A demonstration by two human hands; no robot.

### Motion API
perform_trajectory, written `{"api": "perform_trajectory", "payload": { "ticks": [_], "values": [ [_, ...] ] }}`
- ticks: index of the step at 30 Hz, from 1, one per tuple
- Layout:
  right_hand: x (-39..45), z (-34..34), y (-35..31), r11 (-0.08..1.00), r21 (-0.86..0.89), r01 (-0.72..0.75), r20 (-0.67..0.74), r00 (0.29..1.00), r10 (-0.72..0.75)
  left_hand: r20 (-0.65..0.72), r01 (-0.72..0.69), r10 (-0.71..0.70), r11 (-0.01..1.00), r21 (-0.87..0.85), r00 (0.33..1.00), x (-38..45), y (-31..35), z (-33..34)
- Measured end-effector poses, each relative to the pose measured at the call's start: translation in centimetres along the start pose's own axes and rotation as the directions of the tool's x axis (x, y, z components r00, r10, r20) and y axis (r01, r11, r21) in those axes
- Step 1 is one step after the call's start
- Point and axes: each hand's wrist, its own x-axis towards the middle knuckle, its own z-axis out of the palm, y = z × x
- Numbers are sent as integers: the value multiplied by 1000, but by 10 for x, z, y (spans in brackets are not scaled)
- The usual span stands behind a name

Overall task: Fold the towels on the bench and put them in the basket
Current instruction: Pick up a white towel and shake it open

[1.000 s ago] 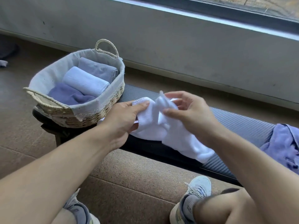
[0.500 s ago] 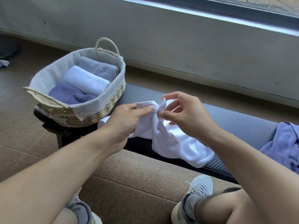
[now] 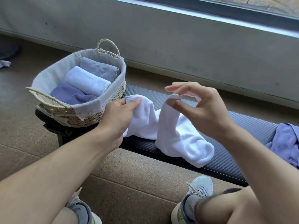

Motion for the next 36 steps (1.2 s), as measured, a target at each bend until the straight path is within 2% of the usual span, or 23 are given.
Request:
{"api": "perform_trajectory", "payload": {
  "ticks": [2, 5, 8, 13, 16, 19, 21, 24, 26, 36],
  "values": [
    [-2, -2, -7, 995, 54, 82, 47, 995, -85, 46, 16, -18, 999, 29, 999, -1, 0, 0],
    [-6, 5, -16, 997, 18, 80, 133, 988, -81, 188, 13, -26, 998, 68, 982, -8, 0, 3],
    [-3, 14, -9, 999, 7, -44, 164, 986, 43, 282, -2, -13, 999, 52, 959, -16, 1, 6],
    [3, 10, 5, 983, 33, -180, 256, 952, 166, 333, -6, 1, 1000, 13, 943, -16, -1, 5],
    [2, 7, 6, 989, -59, -137, 327, 933, 149, 348, 3, -6, 1000, 8, 938, -16, 3, 3],
    [2, 10, 4, 981, -195, -10, 384, 920, 85, 357, 27, -31, 1000, 16, 933, -15, 5, 2],
    [0, 13, 3, 985, -172, -6, 337, 939, 64, 390, 28, -44, 998, 47, 920, -15, 5, 2],
    [1, 16, 2, 989, -91, -116, 171, 977, 130, 407, 37, -52, 998, 45, 912, -17, 2, 4],
    [2, 16, 4, 986, -70, -154, 116, 980, 162, 384, 47, -53, 999, 26, 922, -18, 1, 5],
    [1, 20, 5, 972, -135, -194, 65, 977, 204, 340, 12, 6, 999, -50, 940, -19, -3, 9]
  ]
}}
